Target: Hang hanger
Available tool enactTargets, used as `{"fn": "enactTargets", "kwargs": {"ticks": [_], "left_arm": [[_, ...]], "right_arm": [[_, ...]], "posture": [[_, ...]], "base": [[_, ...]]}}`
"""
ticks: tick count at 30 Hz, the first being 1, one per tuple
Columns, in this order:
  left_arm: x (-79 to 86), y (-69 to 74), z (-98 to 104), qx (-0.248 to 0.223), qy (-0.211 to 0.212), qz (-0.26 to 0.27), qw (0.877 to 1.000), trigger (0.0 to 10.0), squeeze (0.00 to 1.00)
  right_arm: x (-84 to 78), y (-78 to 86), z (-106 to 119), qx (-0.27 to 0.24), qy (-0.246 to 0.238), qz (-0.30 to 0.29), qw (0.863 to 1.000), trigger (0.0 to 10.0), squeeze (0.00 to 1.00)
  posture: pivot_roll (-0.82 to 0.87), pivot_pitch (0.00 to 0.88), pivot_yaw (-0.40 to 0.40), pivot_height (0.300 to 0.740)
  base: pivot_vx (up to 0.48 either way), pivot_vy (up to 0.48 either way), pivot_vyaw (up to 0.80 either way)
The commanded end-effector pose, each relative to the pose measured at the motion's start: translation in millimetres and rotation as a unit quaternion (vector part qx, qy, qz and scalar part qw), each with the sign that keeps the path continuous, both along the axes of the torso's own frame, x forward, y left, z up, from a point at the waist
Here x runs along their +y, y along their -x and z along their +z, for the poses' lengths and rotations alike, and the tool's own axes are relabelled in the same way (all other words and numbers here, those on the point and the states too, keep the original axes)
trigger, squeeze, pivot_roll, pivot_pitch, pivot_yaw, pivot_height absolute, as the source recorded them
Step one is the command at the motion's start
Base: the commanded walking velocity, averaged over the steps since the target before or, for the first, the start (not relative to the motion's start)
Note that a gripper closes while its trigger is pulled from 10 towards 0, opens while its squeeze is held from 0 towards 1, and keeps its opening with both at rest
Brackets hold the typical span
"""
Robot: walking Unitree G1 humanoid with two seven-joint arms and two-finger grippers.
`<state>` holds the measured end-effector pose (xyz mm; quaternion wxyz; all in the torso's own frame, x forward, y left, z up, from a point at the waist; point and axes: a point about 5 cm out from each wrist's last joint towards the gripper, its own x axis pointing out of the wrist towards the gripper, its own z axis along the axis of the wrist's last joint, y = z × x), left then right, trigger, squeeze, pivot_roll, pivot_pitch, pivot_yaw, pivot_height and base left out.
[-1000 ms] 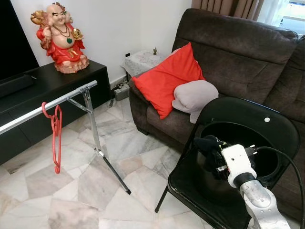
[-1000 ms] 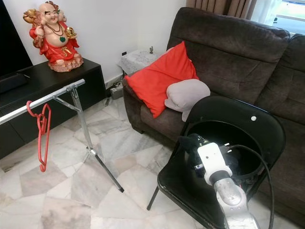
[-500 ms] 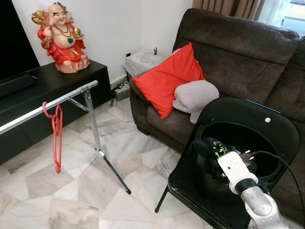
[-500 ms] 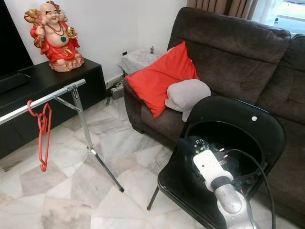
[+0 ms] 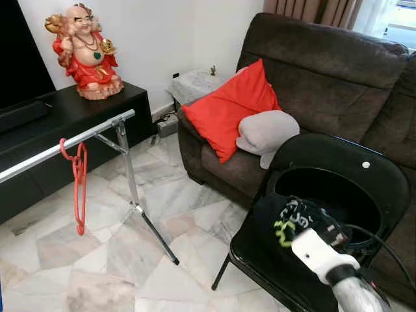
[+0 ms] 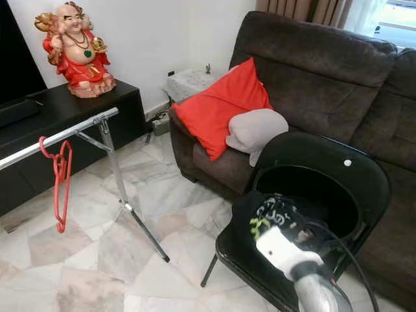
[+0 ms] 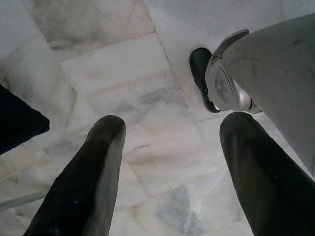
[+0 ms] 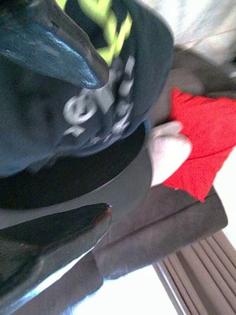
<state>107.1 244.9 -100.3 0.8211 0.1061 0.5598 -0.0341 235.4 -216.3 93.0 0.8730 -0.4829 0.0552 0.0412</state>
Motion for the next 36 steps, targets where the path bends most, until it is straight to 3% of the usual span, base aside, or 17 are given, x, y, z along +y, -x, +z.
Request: {"fn": "enactTargets", "kwargs": {"ticks": [1,7,8,9,10,13,14,15,18,20,22,25,27,29,30,33,36], "left_arm": [[1.4,3.3,-0.6,0.008,-0.005,-0.005,1.000,10.0,0.00],[1.7,3.5,-0.6,0.009,-0.005,-0.007,1.000,10.0,0.00],[1.8,3.5,-0.5,0.009,-0.005,-0.007,1.000,10.0,0.00],[1.9,3.5,-0.5,0.009,-0.006,-0.008,1.000,10.0,0.00],[2.0,3.5,-0.5,0.009,-0.006,-0.008,1.000,10.0,0.00],[2.4,3.7,-0.4,0.009,-0.007,-0.009,1.000,10.0,0.00],[2.6,3.9,-0.4,0.009,-0.007,-0.011,1.000,10.0,0.00],[2.8,4.1,-0.4,0.010,-0.008,-0.012,1.000,10.0,0.00],[3.1,4.2,-0.3,0.010,-0.009,-0.013,1.000,10.0,0.00],[3.2,4.2,-0.3,0.010,-0.009,-0.014,1.000,10.0,0.00],[3.3,4.2,-0.2,0.010,-0.009,-0.014,1.000,10.0,0.00],[3.1,4.1,-0.2,0.008,-0.008,-0.013,1.000,10.0,0.00],[2.8,3.9,-0.2,0.008,-0.007,-0.013,1.000,10.0,0.00],[2.6,3.7,-0.3,0.008,-0.007,-0.013,1.000,10.0,0.00],[2.5,3.6,-0.3,0.008,-0.006,-0.012,1.000,10.0,0.00],[2.4,3.5,-0.3,0.009,-0.006,-0.011,1.000,10.0,0.00],[2.2,3.4,-0.3,0.009,-0.006,-0.010,1.000,10.0,0.00]], "right_arm": [[0.6,9.5,-2.4,-0.006,0.041,0.007,0.999,10.0,0.00],[-5.0,16.3,-9.2,-0.005,0.043,-0.032,0.999,10.0,0.00],[-8.0,19.0,-12.5,-0.007,0.014,-0.065,0.998,10.0,0.00],[-14.0,21.5,-17.1,-0.014,-0.101,-0.145,0.984,10.0,0.00],[-17.3,23.3,-20.6,-0.014,-0.153,-0.182,0.971,10.0,0.00],[-22.3,27.1,-30.6,-0.008,-0.255,-0.246,0.935,10.0,0.00],[-27.5,29.6,-35.5,-0.012,-0.302,-0.287,0.909,10.0,0.00],[-30.7,30.5,-37.5,-0.015,-0.315,-0.303,0.899,10.0,0.00],[-30.7,26.1,-35.2,-0.024,-0.320,-0.291,0.901,10.0,0.00],[-27.3,22.7,-33.3,-0.027,-0.343,-0.283,0.895,10.0,0.00],[-19.5,16.2,-28.9,-0.036,-0.408,-0.269,0.871,10.0,0.00],[-12.5,10.5,-25.5,-0.041,-0.414,-0.249,0.875,10.0,0.00],[-9.9,8.7,-26.5,-0.042,-0.438,-0.248,0.863,10.0,0.00],[-7.6,4.6,-25.3,-0.052,-0.504,-0.252,0.825,10.0,0.00],[-3.9,-1.8,-21.2,-0.058,-0.562,-0.241,0.789,10.0,0.00],[0.8,-11.4,-16.2,-0.059,-0.593,-0.218,0.773,10.0,0.00],[3.0,-19.1,-17.4,-0.054,-0.594,-0.214,0.774,10.0,0.00]], "posture": [[-0.01,0.000,0.001,0.740],[-0.01,0.000,0.000,0.740],[-0.01,0.000,0.002,0.740],[-0.01,0.000,0.002,0.740],[-0.01,0.000,0.005,0.740],[-0.01,0.000,0.007,0.740],[-0.01,0.000,0.011,0.740],[-0.01,0.000,0.012,0.740],[-0.01,0.000,0.014,0.740],[-0.02,0.000,0.013,0.740],[-0.02,0.000,0.013,0.740],[-0.01,0.000,0.008,0.740],[-0.01,0.000,0.009,0.740],[-0.01,0.000,0.010,0.740],[-0.01,0.000,0.011,0.740],[-0.01,0.000,0.011,0.740],[-0.01,0.000,0.010,0.740]], "base": [[0.000,0.000,0.00],[0.000,0.000,0.00],[0.000,0.000,0.00],[0.000,0.000,0.00],[0.000,0.000,0.00],[0.000,0.000,0.00],[0.000,0.000,0.00],[0.000,0.000,0.00],[0.000,0.000,0.00],[0.000,0.000,0.00],[0.000,0.000,0.00],[0.000,0.000,0.00],[0.000,0.000,0.00],[0.000,0.000,0.00],[0.000,0.000,0.00],[0.000,0.000,0.00],[0.000,0.000,0.00]]}}
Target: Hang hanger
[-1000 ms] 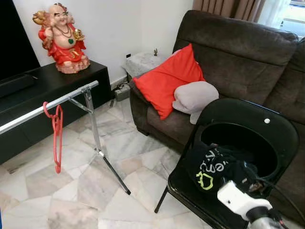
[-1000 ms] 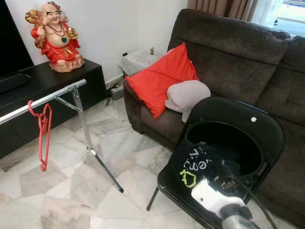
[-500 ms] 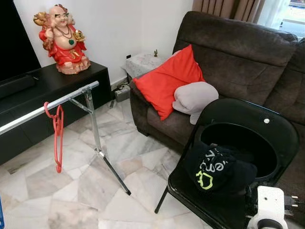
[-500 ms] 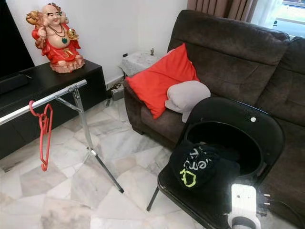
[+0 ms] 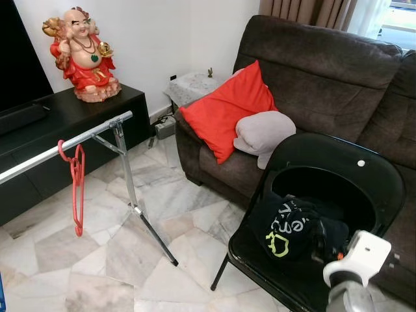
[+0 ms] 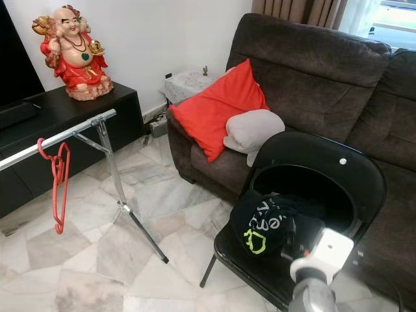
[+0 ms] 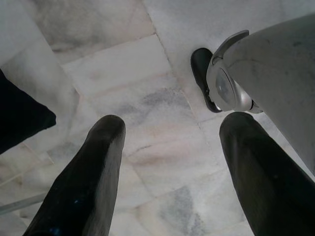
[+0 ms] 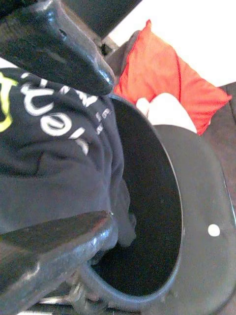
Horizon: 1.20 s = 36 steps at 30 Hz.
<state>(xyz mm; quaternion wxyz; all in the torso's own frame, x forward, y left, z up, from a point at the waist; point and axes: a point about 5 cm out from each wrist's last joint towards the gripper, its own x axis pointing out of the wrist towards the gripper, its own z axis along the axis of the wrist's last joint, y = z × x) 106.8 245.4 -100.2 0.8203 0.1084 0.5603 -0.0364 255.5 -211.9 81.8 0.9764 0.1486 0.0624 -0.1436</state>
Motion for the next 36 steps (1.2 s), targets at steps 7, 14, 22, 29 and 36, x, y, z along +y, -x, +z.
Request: {"fn": "enactTargets", "kwargs": {"ticks": [7,14,22,29,36], "left_arm": [[2.1,3.3,-0.3,0.006,-0.004,-0.003,1.000,10.0,0.00],[3.3,3.6,-0.2,0.008,-0.007,-0.005,1.000,10.0,0.00],[3.8,3.2,0.1,0.008,-0.008,-0.007,1.000,10.0,0.00],[4.1,3.2,0.2,0.007,-0.009,-0.007,1.000,10.0,0.00],[4.3,3.3,0.2,0.008,-0.009,-0.007,1.000,10.0,0.00]], "right_arm": [[1.2,-12.9,-19.2,0.012,-0.086,-0.015,0.996,10.0,0.00],[-2.9,-12.6,-27.3,0.014,-0.104,-0.034,0.994,10.0,0.00],[-10.8,-10.4,-34.0,0.014,-0.139,-0.075,0.987,10.0,0.00],[-10.9,-11.4,-38.3,0.017,-0.141,-0.075,0.987,0.0,0.00],[-9.8,-14.0,-42.0,0.026,-0.140,-0.070,0.987,10.0,0.00]], "posture": [[0.00,0.004,0.018,0.740],[0.01,0.011,0.023,0.740],[0.01,0.013,0.028,0.740],[0.01,0.015,0.029,0.740],[0.01,0.015,0.029,0.740]], "base": [[0.000,0.000,0.00],[0.000,0.000,0.00],[0.000,0.000,0.00],[0.000,0.000,0.00],[0.000,0.000,0.00]]}}
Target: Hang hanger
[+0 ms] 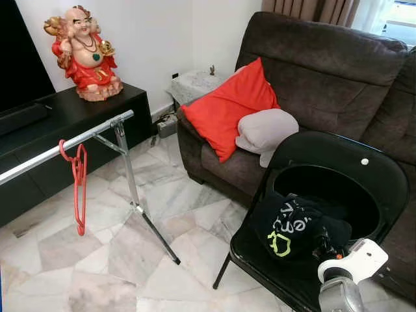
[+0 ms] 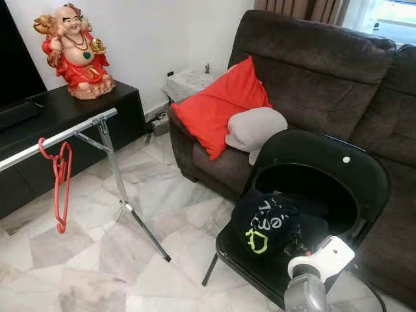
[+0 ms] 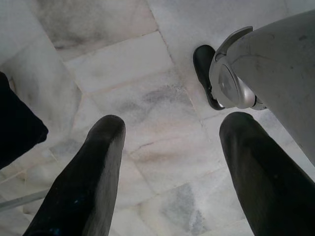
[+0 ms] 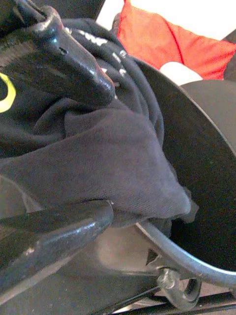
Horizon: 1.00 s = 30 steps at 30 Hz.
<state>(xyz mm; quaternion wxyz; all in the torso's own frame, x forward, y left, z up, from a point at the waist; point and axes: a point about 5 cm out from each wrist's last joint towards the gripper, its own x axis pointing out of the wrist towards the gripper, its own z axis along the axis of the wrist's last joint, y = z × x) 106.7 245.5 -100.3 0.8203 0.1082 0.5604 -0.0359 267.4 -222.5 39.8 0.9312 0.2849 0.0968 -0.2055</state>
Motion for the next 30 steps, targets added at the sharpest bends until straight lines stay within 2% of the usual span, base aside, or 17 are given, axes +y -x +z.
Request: {"fn": "enactTargets", "kwargs": {"ticks": [1,11,12,13,14,15,16,30], "left_arm": [[4.2,3.2,0.2,0.008,-0.009,-0.008,1.000,10.0,0.00],[4.1,2.9,0.3,0.007,-0.009,-0.009,1.000,10.0,0.00],[4.1,2.9,0.3,0.007,-0.009,-0.009,1.000,10.0,0.00],[4.1,3.0,0.3,0.007,-0.009,-0.009,1.000,10.0,0.00],[4.1,3.0,0.3,0.007,-0.009,-0.008,1.000,10.0,0.00],[4.1,3.0,0.2,0.007,-0.009,-0.008,1.000,10.0,0.00],[4.0,3.0,0.2,0.007,-0.009,-0.008,1.000,10.0,0.00],[4.2,2.9,0.3,0.008,-0.010,-0.009,1.000,10.0,0.00]], "right_arm": [[1.0,-2.1,-0.3,0.000,0.001,0.001,1.000,10.0,0.00],[1.7,-0.2,-6.6,0.015,-0.001,-0.005,1.000,10.0,0.00],[2.0,-0.3,-6.8,0.015,-0.001,-0.005,1.000,9.0,0.00],[2.3,-0.5,-6.9,0.015,-0.001,-0.004,1.000,3.2,0.00],[2.5,-0.7,-6.9,0.014,-0.001,-0.004,1.000,3.2,0.00],[2.7,-0.9,-6.9,0.014,-0.001,-0.004,1.000,1.0,0.00],[2.8,-1.2,-6.7,0.013,-0.001,-0.004,1.000,0.0,0.00],[2.5,-1.9,-7.0,0.013,0.000,-0.007,1.000,0.0,0.00]], "posture": [[0.01,0.015,0.029,0.740],[0.01,0.016,0.031,0.740],[0.01,0.016,0.031,0.740],[0.01,0.016,0.031,0.740],[0.01,0.016,0.030,0.740],[0.01,0.016,0.030,0.740],[0.01,0.016,0.031,0.740],[0.02,0.017,0.032,0.740]], "base": [[0.000,0.000,0.00],[0.000,0.000,0.00],[0.000,0.000,0.00],[0.000,0.000,0.00],[0.000,0.000,0.00],[0.000,0.000,0.00],[0.000,0.000,0.00],[0.000,0.000,0.00]]}}
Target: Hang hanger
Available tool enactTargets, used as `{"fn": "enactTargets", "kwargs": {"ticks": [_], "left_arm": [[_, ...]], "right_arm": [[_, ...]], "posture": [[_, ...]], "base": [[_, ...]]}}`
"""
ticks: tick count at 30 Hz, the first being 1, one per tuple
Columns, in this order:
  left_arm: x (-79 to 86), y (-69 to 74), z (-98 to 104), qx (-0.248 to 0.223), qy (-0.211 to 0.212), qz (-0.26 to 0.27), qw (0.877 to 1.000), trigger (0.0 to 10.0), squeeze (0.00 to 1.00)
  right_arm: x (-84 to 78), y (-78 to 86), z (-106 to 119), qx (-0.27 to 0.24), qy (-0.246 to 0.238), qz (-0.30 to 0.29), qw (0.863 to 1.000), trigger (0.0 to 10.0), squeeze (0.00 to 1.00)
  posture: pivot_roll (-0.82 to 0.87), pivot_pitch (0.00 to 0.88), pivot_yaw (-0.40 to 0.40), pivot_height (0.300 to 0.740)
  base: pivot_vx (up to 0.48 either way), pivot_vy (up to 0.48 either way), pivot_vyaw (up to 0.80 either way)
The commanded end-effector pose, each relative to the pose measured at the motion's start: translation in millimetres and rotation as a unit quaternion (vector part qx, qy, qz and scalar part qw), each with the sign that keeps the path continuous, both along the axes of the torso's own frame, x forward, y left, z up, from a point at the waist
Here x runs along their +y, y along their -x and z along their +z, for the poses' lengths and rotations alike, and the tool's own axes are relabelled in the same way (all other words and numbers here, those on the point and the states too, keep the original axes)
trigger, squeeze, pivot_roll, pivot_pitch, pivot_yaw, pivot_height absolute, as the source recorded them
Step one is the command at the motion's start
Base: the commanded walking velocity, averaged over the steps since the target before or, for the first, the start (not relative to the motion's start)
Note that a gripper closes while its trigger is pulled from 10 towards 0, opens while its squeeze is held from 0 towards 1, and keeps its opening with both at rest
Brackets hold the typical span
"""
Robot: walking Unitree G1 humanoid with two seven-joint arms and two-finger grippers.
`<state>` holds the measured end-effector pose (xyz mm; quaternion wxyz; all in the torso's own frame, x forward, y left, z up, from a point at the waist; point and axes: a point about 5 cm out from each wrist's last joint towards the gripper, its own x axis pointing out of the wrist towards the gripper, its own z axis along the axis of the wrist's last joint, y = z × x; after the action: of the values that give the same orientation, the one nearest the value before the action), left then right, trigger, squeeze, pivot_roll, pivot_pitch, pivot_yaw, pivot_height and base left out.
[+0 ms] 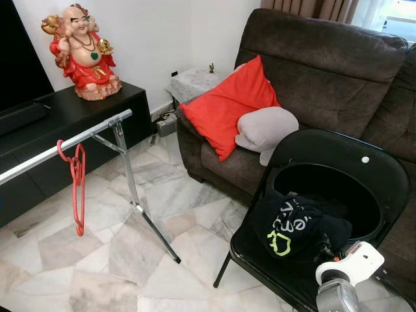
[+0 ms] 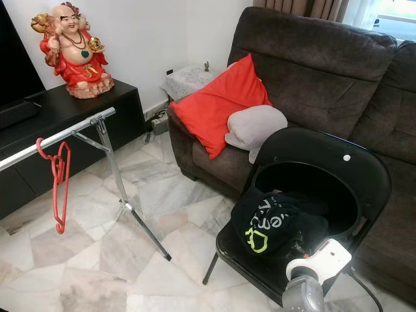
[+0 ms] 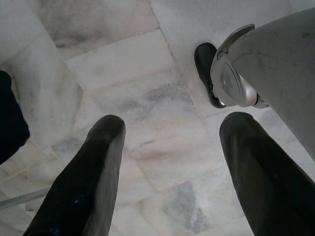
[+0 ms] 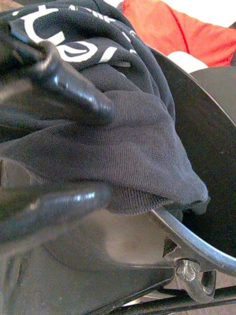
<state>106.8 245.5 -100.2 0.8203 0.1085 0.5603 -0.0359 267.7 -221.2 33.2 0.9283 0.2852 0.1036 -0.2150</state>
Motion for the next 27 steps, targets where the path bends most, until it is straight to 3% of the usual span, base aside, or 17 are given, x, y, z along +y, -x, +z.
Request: {"fn": "enactTargets", "kwargs": {"ticks": [1,21,27], "left_arm": [[4.3,3.0,0.3,0.008,-0.010,-0.009,1.000,10.0,0.00],[3.9,3.3,0.0,0.008,-0.012,-0.009,1.000,10.0,0.00],[3.6,3.2,0.0,0.007,-0.011,-0.009,1.000,10.0,0.00]], "right_arm": [[1.3,-1.7,-0.2,0.004,0.002,0.000,1.000,0.0,0.00],[12.1,-11.3,18.4,-0.028,0.037,0.032,0.998,0.0,0.00],[26.2,-22.4,49.0,-0.097,0.045,0.064,0.992,0.0,0.00]], "posture": [[0.02,0.017,0.033,0.740],[0.02,0.013,0.029,0.740],[0.01,0.006,0.026,0.740]], "base": [[0.000,0.000,0.00],[0.000,0.000,0.00],[0.000,0.000,0.00]]}}
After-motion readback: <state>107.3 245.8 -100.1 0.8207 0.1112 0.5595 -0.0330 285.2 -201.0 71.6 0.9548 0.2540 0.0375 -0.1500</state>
